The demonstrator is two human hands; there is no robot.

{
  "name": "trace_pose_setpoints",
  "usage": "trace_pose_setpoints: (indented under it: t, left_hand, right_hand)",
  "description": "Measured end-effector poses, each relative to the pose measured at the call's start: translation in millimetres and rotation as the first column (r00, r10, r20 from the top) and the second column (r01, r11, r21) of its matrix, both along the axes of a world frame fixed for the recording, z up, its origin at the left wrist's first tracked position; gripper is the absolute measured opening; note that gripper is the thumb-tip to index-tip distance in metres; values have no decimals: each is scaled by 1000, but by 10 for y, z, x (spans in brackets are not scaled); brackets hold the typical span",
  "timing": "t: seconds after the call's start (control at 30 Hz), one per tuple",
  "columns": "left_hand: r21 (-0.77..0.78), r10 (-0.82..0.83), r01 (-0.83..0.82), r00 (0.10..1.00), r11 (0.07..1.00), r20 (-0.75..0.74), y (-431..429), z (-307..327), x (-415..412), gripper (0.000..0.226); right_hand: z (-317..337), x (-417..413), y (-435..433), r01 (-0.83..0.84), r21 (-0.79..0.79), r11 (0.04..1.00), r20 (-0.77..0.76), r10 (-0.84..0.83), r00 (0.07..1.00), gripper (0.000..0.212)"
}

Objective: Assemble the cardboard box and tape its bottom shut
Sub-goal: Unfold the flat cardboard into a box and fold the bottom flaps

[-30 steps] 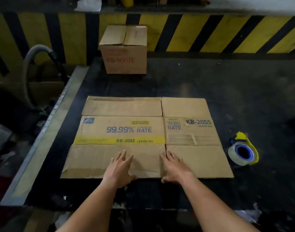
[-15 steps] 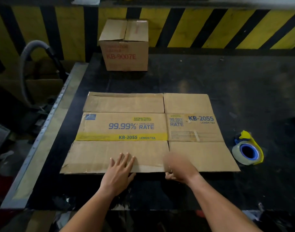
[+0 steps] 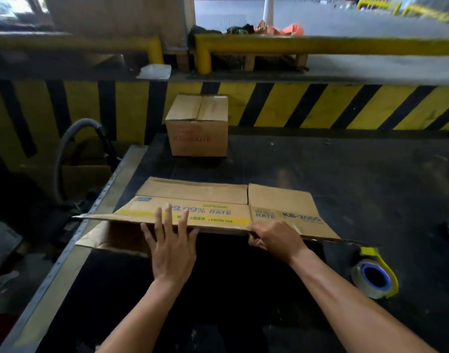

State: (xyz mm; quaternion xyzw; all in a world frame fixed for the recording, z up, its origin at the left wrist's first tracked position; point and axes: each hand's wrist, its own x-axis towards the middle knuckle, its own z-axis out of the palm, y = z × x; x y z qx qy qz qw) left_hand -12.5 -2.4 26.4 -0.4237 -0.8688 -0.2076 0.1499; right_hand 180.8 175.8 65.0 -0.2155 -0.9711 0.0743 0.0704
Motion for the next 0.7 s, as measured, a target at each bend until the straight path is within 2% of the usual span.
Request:
trace_pose_setpoints:
  t: [0.07,0.17,0.27,0.3,0.33,0.37,0.4,0.53,0.6,0.7]
  left_hand:
    - [145,155,-190,962,971,226,171,239,147,73]
    - [248,218,-447,760,860,613,342,570,303,109]
    - [258,15,-586,418,768,908,534,863,370,119]
    - [259,-67,-612,318,747,946,611,971,395,119]
    - [270,-137,-625,253,732,958,684,1076,417,119]
    - [300,-194,-627,233,719,953,758,1179,442,115]
    - [345,-239,-616,251,708,938,819,1274,461,109]
    - [541,-371,-484,406,688,835,981,1575,449,71]
    - [595,-419,-441,436,672,796,1026,1703,431,68]
    - [617,-427,-346,486,707,762,1047,1857,411,80]
  right_hand:
    - [233,-82,62,26,-5,1000,-13,-26,1000,49]
    - [539,-140,152,32,-44,999,-36,-34,999,41]
    - [777,-210,231,54,-49,997,-106,-59,993,34]
    - [857,-237,230,66,-66,996,-130,-75,989,38]
    - [923,-262,239,76,-99,992,-157,-91,983,42]
    - [1020,-274,235,75,-141,987,-177,-100,979,41]
    - [1117,-282,238,65,-176,982,-188,-98,977,36]
    - [1531,-297,224,-8,-260,966,-278,-67,958,24]
    - [1702,-316,193,-31,-293,956,-295,-59,954,24]
    - [1868,-339,183,-34,-366,930,-326,-94,941,22]
